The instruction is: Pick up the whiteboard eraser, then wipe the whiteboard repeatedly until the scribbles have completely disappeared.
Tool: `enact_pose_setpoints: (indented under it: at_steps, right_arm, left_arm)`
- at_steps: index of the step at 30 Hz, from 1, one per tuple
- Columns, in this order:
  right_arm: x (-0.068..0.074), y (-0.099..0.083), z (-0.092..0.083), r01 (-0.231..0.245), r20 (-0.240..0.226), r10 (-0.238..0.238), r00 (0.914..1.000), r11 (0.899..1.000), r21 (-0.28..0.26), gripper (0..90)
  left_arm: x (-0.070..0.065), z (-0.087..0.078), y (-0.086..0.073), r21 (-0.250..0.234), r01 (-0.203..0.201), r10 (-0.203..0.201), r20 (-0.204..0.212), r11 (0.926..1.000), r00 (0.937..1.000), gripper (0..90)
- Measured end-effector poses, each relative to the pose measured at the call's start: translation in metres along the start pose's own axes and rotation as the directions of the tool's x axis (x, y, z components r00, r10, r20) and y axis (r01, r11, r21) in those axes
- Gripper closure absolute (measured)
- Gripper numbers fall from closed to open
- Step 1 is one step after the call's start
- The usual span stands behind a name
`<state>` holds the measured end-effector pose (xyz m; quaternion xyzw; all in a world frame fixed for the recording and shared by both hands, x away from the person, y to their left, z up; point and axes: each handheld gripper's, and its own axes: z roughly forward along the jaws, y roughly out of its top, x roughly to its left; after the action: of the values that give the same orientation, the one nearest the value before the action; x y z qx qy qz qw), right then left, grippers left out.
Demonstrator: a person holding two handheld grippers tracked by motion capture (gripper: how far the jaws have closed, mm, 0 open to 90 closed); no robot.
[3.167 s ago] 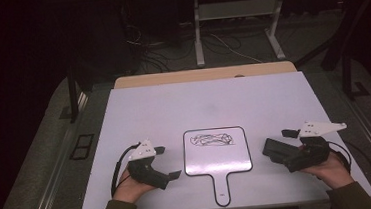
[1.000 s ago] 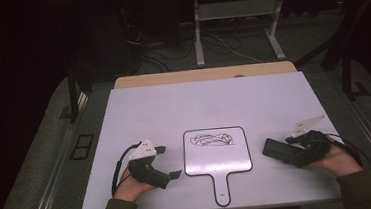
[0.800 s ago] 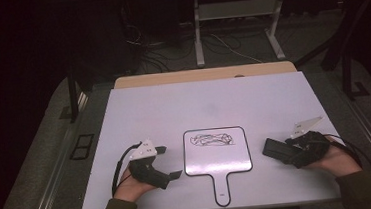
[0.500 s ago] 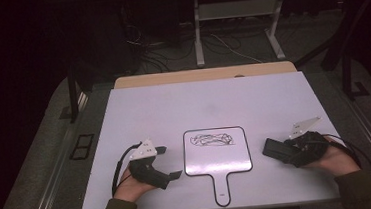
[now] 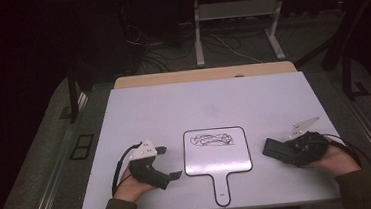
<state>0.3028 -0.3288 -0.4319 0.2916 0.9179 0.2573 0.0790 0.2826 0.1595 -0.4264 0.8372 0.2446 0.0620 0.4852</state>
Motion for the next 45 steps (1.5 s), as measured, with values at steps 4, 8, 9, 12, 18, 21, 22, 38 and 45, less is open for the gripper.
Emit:
enact_pose_setpoints:
  at_steps: [4, 8, 9, 12, 18, 21, 22, 38, 45]
  right_arm:
    - [0.0, 0.0, -0.001, -0.001, -0.006, 0.001, 1.0, 1.0, 0.003, 37.9]
    - [-0.001, 0.0, -0.001, 0.001, -0.009, -0.001, 1.0, 1.0, 0.011, 38.3]
    - [-0.001, 0.001, -0.001, 0.004, -0.01, -0.004, 0.9999, 1.0, 0.015, 38.4]
    - [-0.003, 0.002, -0.001, -0.006, -0.023, 0.007, 0.9997, 1.0, 0.017, 38.5]
    - [-0.005, 0.003, -0.003, -0.022, -0.028, 0.022, 0.9993, 1.0, 0.005, 38.7]
    - [-0.007, 0.003, -0.006, -0.039, -0.023, 0.039, 0.999, 0.999, -0.007, 38.8]
    - [-0.006, 0.003, -0.008, -0.046, -0.02, 0.045, 0.9988, 0.999, -0.017, 38.8]
    - [-0.008, 0.009, -0.02, -0.092, -0.019, 0.091, 0.9957, 0.99, -0.106, 38.8]
    - [-0.008, 0.015, -0.022, -0.099, -0.013, 0.098, 0.9951, 0.987, -0.123, 38.8]
  left_arm:
    - [0.0, 0.0, 0.0, 0.0, 0.001, -0.001, 0.001, 1.0, 1.0, 0.0]
    - [0.001, 0.0, 0.0, -0.003, -0.003, 0.003, 0.001, 1.0, 1.0, 0.0]
    - [0.001, 0.0, 0.0, -0.005, -0.001, 0.001, 0.002, 1.0, 1.0, 0.0]
    - [0.001, 0.0, 0.0, -0.008, 0.007, -0.007, 0.003, 0.9999, 1.0, 0.0]
    - [0.002, -0.002, -0.001, -0.005, 0.006, -0.006, 0.003, 1.0, 1.0, 0.0]
    - [0.002, -0.002, -0.001, -0.006, 0.01, -0.01, 0.0, 0.9999, 0.9999, 0.0]
    - [0.001, -0.003, -0.001, -0.006, 0.009, -0.009, 0.0, 0.9999, 1.0, 0.0]
    - [0.0, -0.003, -0.001, 0.0, 0.008, -0.008, -0.007, 1.0, 0.9999, 0.0]
    - [0.001, -0.003, -0.001, -0.007, 0.017, -0.017, -0.006, 0.9998, 0.9998, 0.0]
